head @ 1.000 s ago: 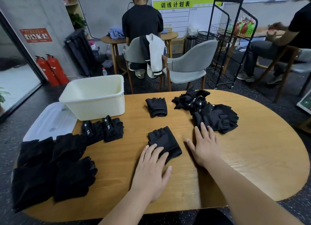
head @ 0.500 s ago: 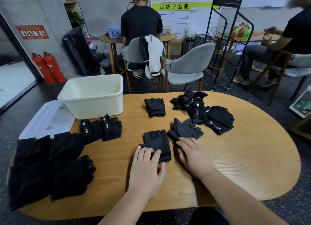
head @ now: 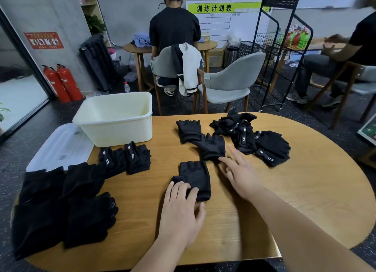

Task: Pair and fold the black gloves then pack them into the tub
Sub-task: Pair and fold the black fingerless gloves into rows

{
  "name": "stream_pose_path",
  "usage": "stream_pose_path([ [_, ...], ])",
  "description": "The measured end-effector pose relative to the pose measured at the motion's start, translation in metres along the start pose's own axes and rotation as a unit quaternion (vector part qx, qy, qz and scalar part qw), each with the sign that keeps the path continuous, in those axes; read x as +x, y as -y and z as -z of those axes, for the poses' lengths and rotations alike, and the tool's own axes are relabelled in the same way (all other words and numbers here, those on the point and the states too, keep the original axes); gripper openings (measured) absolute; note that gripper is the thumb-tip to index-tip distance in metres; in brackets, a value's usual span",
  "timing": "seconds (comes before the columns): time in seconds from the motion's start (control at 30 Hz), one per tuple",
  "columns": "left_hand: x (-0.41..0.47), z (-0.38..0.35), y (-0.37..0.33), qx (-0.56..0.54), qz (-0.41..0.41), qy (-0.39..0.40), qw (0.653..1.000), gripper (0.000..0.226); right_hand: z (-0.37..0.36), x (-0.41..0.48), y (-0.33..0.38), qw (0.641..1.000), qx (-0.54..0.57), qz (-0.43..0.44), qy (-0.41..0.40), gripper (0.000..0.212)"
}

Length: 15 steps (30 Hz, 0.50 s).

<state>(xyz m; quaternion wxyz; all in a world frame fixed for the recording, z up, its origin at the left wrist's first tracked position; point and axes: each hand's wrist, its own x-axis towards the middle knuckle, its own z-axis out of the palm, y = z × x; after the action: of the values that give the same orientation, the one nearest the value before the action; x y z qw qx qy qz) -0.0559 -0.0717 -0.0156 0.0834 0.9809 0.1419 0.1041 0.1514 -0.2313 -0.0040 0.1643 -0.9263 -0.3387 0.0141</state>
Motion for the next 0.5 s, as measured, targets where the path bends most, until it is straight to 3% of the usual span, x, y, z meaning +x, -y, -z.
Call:
stream_pose_path([
  [0.23, 0.000, 0.000, 0.001, -0.007, -0.003, 0.001, 1.000, 0.058, 0.013, 0.012, -0.023, 0.992, 0.046, -0.083, -0.084, 0.050],
  [0.4, 0.000, 0.001, 0.000, -0.008, -0.001, 0.007, 1.000, 0.056, 0.010, 0.037, -0.033, 0.986, -0.041, -0.156, 0.043, 0.062],
  [0.5, 0.001, 0.001, 0.000, -0.010, 0.003, 0.016, 1.000, 0.056, 0.009, 0.042, -0.033, 0.985, -0.057, -0.157, 0.030, 0.064],
])
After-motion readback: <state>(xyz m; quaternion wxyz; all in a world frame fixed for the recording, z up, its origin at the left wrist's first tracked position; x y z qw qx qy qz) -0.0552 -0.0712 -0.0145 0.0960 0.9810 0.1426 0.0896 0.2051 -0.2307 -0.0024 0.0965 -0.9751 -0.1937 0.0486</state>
